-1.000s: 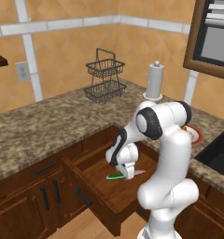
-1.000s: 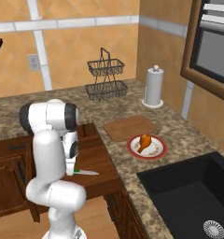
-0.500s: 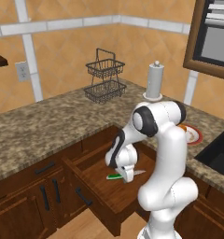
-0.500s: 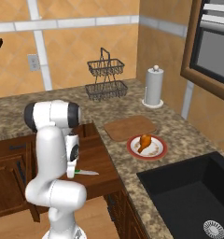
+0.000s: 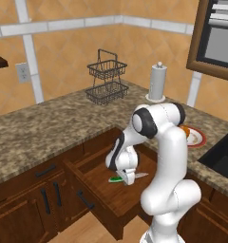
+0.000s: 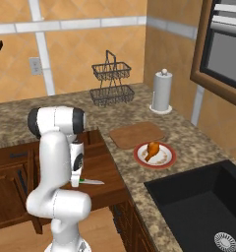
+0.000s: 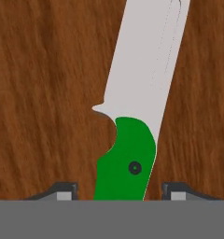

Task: Pick up the knife from the drawer and place it on the cutting board. Then place the meat from the plate to the cutting board.

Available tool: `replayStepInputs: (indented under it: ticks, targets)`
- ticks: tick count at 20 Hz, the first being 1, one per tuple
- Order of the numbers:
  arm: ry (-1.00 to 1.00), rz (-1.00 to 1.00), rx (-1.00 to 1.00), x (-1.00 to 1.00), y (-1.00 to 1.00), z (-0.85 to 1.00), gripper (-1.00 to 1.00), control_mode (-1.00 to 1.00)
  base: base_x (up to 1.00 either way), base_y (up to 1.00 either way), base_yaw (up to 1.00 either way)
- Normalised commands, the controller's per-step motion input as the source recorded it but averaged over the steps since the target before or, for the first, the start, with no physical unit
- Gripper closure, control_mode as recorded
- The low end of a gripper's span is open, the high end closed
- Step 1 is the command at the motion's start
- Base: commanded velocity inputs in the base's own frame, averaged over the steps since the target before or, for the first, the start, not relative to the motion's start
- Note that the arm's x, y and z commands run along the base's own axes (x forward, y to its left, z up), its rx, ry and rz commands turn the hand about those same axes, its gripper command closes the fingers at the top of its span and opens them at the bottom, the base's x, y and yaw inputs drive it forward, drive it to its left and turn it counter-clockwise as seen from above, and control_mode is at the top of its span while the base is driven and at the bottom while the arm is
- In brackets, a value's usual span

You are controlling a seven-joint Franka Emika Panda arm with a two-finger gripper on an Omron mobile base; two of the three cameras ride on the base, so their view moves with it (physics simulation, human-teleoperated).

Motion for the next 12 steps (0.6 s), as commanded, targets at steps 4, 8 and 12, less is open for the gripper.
replayStepInputs:
  ticks: [4,8,12]
  targets:
    - [0.0,0.0,0.0,0.0,0.0,-0.01,1.0,-1.0,0.0,0.0,0.0]
    - [0.0,0.0,-0.17,0.0,0.14,0.35,1.0,-1.0,0.0,0.0,0.0]
    - [0.01,0.06,-0.21,-0.28,0.28,0.91,1.0,-1.0,0.0,0.0,0.0]
